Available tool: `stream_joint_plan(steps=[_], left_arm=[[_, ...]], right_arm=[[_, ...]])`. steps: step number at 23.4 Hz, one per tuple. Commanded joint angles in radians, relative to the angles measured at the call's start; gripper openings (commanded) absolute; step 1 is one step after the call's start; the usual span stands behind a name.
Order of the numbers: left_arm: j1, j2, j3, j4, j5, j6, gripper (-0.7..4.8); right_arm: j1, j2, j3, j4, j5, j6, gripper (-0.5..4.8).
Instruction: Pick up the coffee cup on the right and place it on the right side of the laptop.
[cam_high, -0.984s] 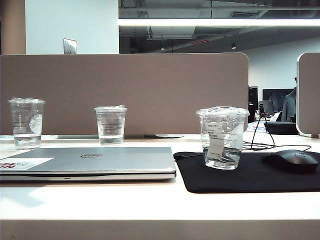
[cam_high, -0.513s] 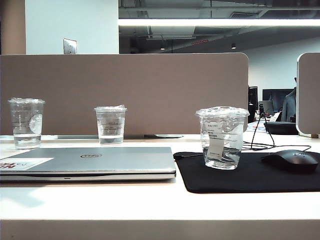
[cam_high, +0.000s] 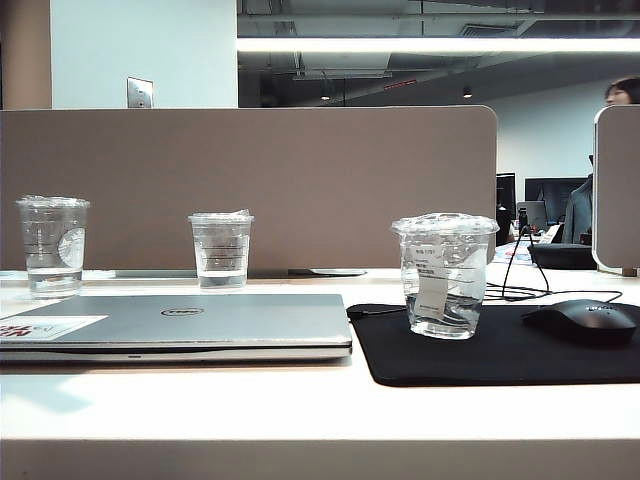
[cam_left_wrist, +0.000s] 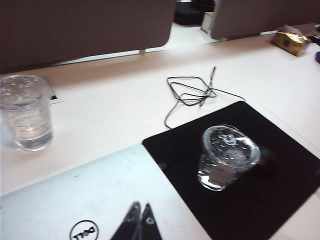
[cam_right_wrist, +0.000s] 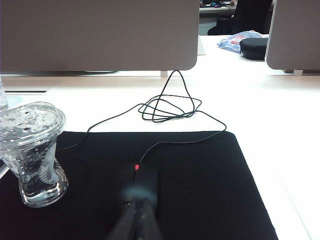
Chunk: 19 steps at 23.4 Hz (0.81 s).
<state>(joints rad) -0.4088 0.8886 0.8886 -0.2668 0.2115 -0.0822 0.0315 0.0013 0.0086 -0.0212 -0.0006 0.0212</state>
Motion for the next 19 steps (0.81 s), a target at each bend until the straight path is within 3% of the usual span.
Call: stream_joint_plan(steps=[1,4,11,13,19], left_arm=[[0.003,-0.020,0.004,0.005,-0.057,0.003,-0.05],[0.026,-0.074,-0.018,-0.008,-0.093,0.006,-0.06],[0.190,-0.311,-0.343,0.362,-0.050,0.055,-0.06],[0.233,-0.386,-0.420,0.390,-0.055,0.091,-0.06],[0.301,-0.568,-0.576,0.396,-0.104,0.090,-0.06]], right_arm=[[-0.001,-0.002,0.003,0.016,0.002,-0.003,-0.05],[-0.001,-0.002,0.003,0.015,0.002,-0.003,-0.05],[-0.001,-0.002,0.003,0.016,0.002,-0.003,-0.05],[-0.001,-0.002,0.003,0.015,0.002,-0.003,-0.05],[-0.001,-0.002,0.003,0.015,0.002,-0.003,-0.05]])
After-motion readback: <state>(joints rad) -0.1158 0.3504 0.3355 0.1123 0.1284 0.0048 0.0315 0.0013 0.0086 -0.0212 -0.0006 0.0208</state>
